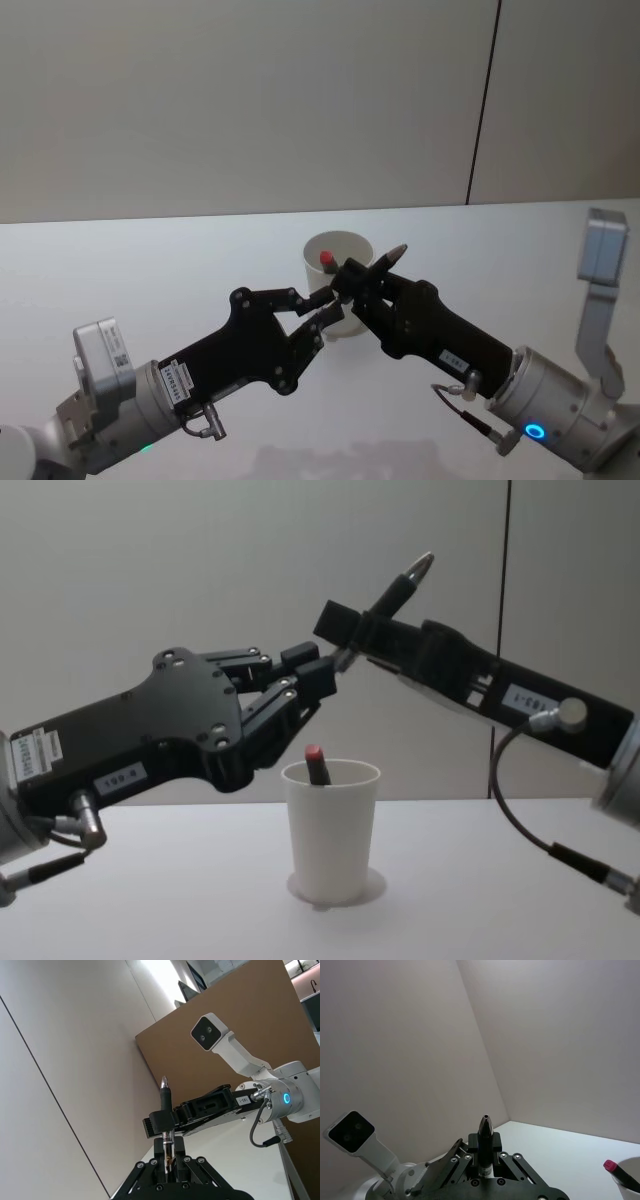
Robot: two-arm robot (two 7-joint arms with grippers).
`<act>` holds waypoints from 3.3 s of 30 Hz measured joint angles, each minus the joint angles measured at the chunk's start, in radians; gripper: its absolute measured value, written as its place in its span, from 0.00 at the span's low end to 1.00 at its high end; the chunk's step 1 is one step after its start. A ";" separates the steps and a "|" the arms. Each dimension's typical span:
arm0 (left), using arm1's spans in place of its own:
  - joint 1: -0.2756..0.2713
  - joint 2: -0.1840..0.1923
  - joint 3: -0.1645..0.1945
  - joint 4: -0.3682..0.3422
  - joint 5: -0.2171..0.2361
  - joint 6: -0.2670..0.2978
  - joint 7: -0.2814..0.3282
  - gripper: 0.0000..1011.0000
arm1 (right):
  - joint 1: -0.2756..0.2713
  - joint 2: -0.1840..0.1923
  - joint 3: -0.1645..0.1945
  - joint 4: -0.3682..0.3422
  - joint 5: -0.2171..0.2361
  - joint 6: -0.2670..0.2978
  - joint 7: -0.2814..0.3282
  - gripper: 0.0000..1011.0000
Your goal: Place the pen into the pen holder.
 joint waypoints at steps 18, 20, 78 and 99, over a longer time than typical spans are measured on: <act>0.000 0.000 0.000 0.000 0.000 -0.001 -0.001 0.17 | -0.010 0.010 -0.014 -0.018 0.004 -0.010 -0.010 0.13; 0.000 0.000 0.000 0.000 0.000 0.000 0.000 0.24 | -0.011 0.012 -0.016 -0.020 0.004 -0.010 -0.009 0.13; 0.000 0.000 0.000 0.000 0.000 0.000 0.001 0.99 | -0.027 0.064 -0.007 -0.104 -0.173 -0.114 -0.292 0.13; 0.000 0.000 0.000 0.000 0.000 0.000 0.001 0.99 | 0.059 -0.009 -0.021 -0.071 -0.526 -0.121 -0.587 0.13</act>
